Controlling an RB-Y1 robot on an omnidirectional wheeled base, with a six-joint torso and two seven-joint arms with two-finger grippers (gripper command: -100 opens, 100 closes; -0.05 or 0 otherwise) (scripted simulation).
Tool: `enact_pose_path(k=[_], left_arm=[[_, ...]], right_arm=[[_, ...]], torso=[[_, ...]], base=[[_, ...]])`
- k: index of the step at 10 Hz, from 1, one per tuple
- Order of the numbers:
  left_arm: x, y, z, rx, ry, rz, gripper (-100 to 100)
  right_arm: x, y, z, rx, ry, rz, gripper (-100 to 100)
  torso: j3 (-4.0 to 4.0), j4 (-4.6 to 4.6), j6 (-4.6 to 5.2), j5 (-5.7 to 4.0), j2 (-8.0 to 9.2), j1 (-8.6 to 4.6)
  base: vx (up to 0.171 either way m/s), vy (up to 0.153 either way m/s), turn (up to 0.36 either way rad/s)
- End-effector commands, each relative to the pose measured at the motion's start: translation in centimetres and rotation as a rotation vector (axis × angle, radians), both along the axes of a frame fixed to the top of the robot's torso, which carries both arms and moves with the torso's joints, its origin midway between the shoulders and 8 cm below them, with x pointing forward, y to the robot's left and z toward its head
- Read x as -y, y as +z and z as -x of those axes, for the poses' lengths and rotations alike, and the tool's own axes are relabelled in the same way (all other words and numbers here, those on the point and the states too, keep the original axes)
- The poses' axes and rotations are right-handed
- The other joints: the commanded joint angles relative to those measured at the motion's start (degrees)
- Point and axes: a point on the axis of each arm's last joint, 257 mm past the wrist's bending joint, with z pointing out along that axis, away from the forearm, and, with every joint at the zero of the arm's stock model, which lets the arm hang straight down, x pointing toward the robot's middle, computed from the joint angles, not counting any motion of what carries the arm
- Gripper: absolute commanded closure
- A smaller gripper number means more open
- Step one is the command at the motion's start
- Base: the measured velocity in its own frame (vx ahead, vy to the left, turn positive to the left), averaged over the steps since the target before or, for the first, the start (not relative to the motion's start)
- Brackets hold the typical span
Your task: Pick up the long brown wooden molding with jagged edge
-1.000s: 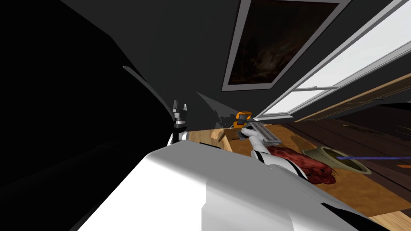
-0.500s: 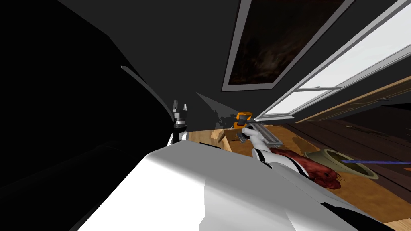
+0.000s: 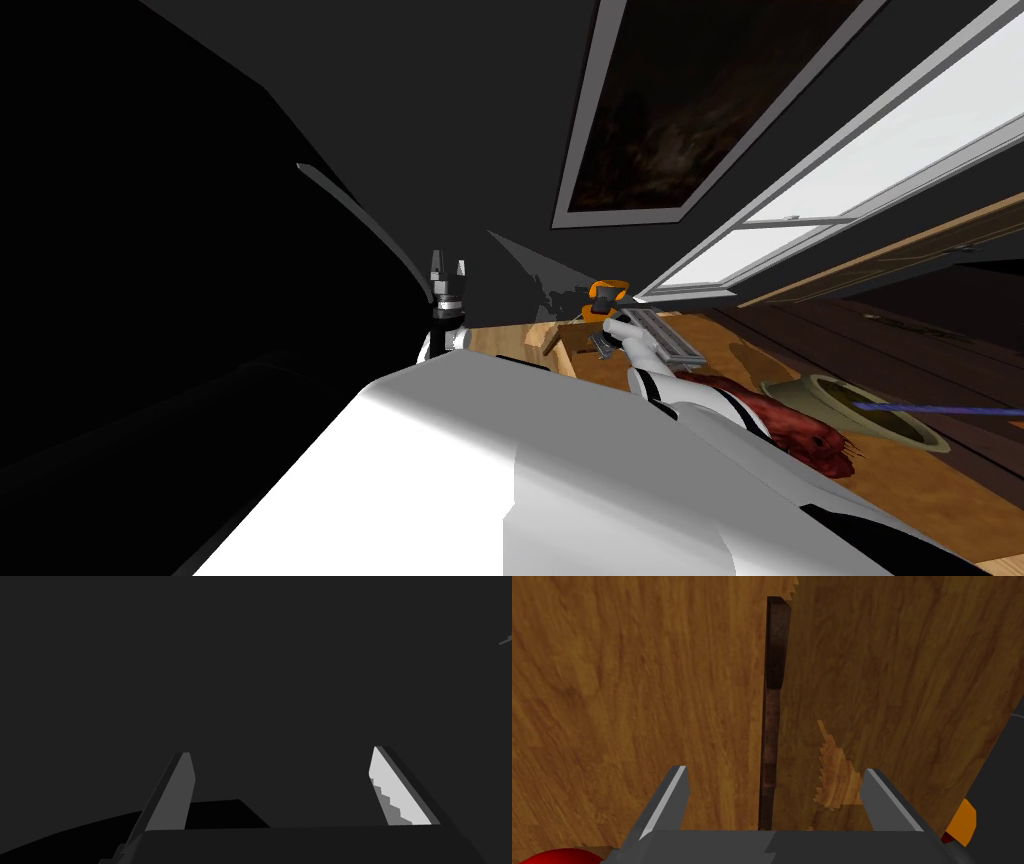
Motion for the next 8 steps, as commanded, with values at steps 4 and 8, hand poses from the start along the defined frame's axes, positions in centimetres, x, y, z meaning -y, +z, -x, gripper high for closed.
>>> enact_pose_path(k=[4,8], left_arm=[[0.0,0.0,0.0,0.0,0.0,0.0,0],[0.0,0.0,0.0,0.0,0.0,0.0,0]], right_arm=[[-0.63,-1.31,0.65,0.003,0.003,0.001,100],[-0.57,-1.35,0.8,-0.001,0.002,0.001,100]], torso=[[-0.02,0.0,-0.01,0.0,-0.02,-0.01],[-0.03,0.01,-0.08,-0.06,-0.05,-0.01]], base=[[0.029,-0.02,-0.003],[0.0,-0.001,-0.004]])
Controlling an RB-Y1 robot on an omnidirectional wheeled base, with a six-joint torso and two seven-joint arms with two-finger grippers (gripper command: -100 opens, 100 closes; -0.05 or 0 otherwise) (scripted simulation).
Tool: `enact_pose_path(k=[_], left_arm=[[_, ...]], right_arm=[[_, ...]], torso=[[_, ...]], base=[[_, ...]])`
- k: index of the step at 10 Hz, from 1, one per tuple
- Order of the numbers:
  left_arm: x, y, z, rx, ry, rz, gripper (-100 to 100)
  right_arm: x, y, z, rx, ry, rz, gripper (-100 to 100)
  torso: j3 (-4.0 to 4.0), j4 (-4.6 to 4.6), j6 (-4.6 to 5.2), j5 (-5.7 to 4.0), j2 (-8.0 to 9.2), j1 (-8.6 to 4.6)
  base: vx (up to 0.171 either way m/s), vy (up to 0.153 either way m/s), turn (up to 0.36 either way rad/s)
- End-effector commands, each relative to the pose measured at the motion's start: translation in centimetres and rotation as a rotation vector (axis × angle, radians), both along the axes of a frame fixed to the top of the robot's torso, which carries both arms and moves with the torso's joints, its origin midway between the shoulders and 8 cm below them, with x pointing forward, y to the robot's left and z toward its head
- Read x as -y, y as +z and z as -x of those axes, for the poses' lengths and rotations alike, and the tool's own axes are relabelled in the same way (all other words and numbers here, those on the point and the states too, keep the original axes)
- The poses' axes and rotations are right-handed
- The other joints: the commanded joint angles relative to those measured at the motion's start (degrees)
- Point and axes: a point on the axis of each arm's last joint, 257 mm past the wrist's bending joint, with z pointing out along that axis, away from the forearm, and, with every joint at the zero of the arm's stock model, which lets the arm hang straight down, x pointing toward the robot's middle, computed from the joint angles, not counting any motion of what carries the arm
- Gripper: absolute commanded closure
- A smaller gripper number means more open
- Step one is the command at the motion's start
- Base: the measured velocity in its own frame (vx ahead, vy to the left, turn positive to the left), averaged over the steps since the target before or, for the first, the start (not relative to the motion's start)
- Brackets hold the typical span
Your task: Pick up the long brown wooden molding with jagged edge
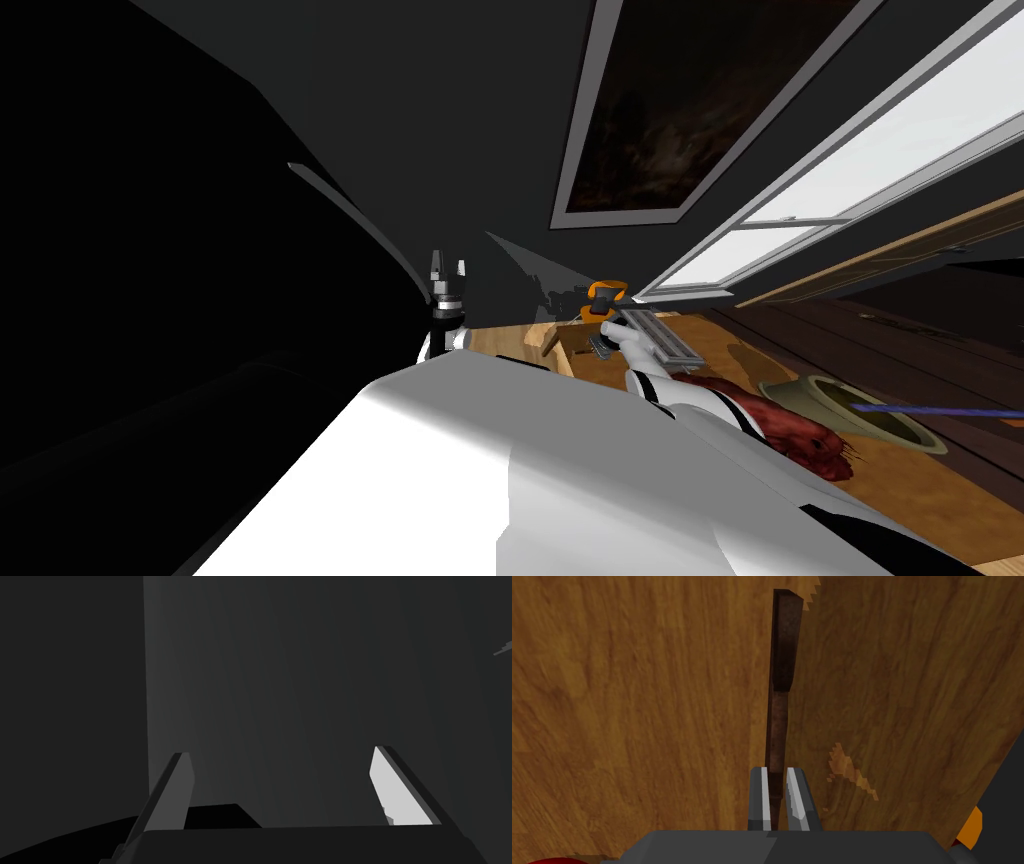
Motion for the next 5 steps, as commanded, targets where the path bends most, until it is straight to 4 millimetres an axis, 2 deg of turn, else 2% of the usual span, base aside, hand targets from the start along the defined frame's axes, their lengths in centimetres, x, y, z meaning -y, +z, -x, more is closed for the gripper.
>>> enact_pose_path(k=[1,2,3,4,5], left_arm=[[0.0,0.0,0.0,0.0,0.0,0.0,0],[0.0,0.0,0.0,0.0,0.0,0.0,0],[0.0,0.0,0.0,0.0,0.0,0.0,0],[0.0,0.0,0.0,0.0,0.0,0.0,0],[0.0,0.0,0.0,0.0,0.0,0.0,0]], right_arm=[[0.0,0.0,0.0,0.0,0.0,0.0,0],[0.5,1.2,-0.8,0.004,-0.001,0.0,100],[0.7,1.7,-1.1,0.004,-0.002,0.0,100],[0.6,1.4,-1.0,0.007,-0.002,0.001,100],[0.6,1.5,-1.0,0.006,-0.002,0.0,0]], torso=[[0.0,0.0,0.0,0.0,0.0,0.0],[0.0,0.0,0.0,0.0,0.0,0.0],[0.06,0.05,-0.03,0.04,0.07,0.1],[0.11,0.05,-0.01,0.04,0.18,0.16],[0.08,0.04,-0.01,0.02,0.13,0.1]], base=[[0.0,0.0,0.0],[-0.032,0.027,0.017],[-0.052,0.04,0.022],[-0.022,0.017,0.0],[0.0,0.0,0.0]])
